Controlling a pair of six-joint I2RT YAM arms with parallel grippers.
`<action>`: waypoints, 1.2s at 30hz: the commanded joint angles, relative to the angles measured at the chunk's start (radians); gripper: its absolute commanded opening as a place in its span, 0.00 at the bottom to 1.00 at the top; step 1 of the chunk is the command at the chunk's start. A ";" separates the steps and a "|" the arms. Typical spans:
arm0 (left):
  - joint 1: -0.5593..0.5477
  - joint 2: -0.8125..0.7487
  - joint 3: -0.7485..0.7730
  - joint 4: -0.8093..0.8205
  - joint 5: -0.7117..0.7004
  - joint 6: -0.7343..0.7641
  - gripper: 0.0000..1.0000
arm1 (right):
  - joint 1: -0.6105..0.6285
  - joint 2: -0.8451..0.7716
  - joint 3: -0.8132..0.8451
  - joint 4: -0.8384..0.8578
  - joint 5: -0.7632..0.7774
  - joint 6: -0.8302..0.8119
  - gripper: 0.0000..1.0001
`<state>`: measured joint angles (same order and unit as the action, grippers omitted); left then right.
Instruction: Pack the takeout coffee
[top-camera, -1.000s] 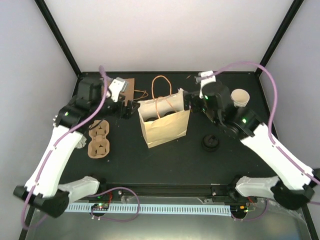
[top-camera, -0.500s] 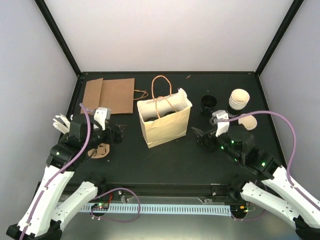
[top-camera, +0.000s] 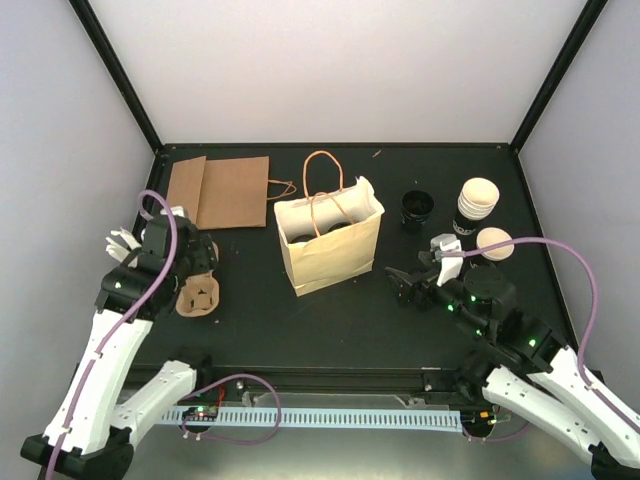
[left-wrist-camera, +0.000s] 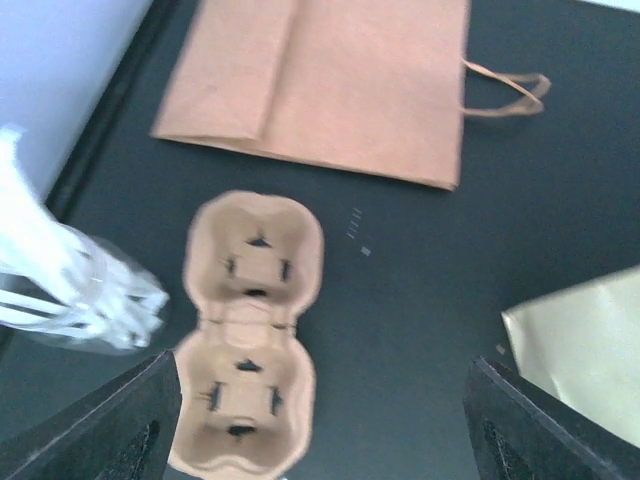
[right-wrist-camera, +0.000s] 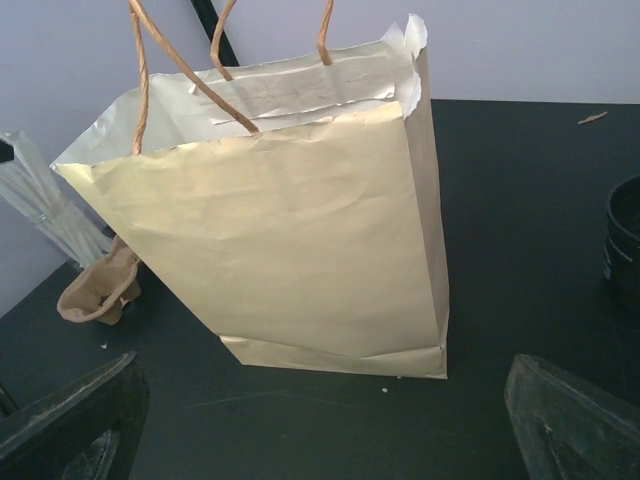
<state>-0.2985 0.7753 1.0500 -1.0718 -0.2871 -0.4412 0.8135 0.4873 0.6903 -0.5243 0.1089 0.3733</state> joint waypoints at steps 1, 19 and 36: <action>0.093 0.048 0.098 -0.034 -0.127 0.032 0.79 | 0.002 -0.023 -0.020 0.011 -0.034 0.009 1.00; 0.420 0.216 0.134 0.085 -0.084 0.079 0.76 | 0.002 -0.108 -0.014 -0.021 -0.102 -0.028 1.00; 0.525 0.310 0.091 0.124 -0.069 0.001 0.71 | 0.003 -0.145 -0.030 0.003 -0.143 -0.034 1.00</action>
<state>0.2085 1.0824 1.1389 -0.9752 -0.3561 -0.4229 0.8135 0.3561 0.6750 -0.5461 -0.0029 0.3481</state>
